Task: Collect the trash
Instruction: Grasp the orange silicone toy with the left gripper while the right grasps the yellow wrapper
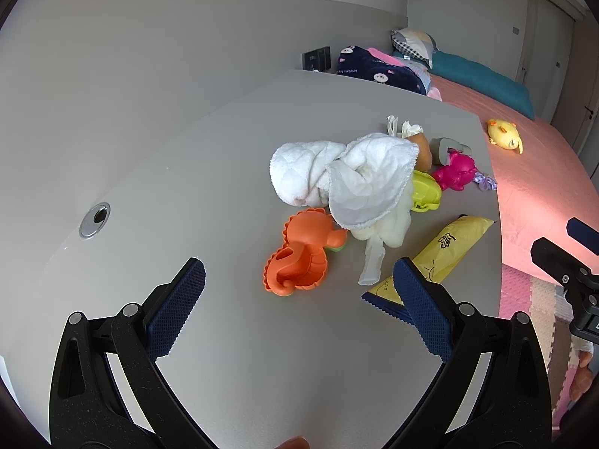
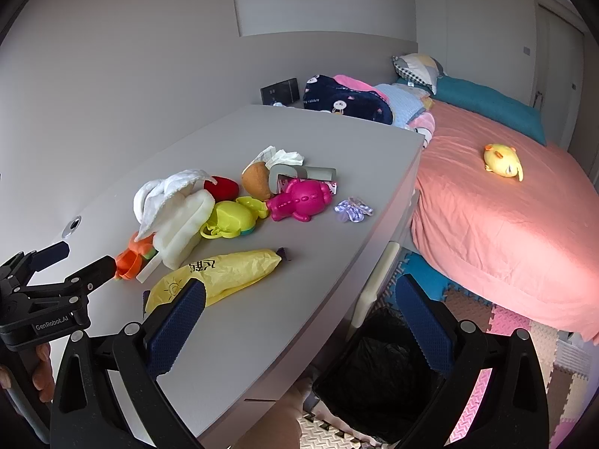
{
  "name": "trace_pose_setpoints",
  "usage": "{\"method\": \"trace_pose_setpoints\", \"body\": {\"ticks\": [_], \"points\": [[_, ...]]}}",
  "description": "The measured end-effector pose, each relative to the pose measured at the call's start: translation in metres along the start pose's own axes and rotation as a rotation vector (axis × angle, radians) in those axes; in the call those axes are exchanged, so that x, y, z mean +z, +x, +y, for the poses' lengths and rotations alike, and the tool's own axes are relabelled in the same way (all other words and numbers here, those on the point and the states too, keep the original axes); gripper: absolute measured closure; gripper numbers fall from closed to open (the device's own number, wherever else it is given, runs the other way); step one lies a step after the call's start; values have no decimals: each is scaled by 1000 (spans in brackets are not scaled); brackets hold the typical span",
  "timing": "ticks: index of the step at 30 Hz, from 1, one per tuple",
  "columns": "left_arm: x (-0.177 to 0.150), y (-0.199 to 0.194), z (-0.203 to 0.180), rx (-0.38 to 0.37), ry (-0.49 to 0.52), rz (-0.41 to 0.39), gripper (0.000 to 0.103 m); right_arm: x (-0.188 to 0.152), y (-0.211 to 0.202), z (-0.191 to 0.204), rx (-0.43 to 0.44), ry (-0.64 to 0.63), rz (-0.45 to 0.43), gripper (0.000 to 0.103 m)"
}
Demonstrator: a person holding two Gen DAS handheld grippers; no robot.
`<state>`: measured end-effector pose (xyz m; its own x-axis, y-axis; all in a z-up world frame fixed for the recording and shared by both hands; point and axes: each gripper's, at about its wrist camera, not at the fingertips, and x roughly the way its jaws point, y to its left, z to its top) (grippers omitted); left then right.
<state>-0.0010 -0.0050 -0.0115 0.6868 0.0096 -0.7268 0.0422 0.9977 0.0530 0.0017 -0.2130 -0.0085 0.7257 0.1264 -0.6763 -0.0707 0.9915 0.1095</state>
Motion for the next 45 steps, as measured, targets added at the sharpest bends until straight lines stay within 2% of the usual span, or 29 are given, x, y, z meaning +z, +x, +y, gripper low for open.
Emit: {"method": "trace_pose_setpoints", "body": {"ticks": [6,14,18,25,32,38,43,45], "points": [[-1,5,3,6,-2,17,6,-6,2,1,19,-19,6,2],[-2,18,17,30,-22,50,6,-6,8,27,124,-164,12,2],[-1,25,28,35,-51,68,6,-6,22,41,141,-199,46,2],[7,41,29,22,-40,88,6,-2,45,37,146,-128,91,2],[11,57,21,21,0,112,6,2,67,28,194,-21,144,2],[12,67,22,20,22,131,6,2,77,39,215,-9,157,2],[14,73,24,-4,22,151,6,3,87,43,243,24,165,13],[15,76,26,-14,19,154,6,5,90,43,255,45,163,22]]}}
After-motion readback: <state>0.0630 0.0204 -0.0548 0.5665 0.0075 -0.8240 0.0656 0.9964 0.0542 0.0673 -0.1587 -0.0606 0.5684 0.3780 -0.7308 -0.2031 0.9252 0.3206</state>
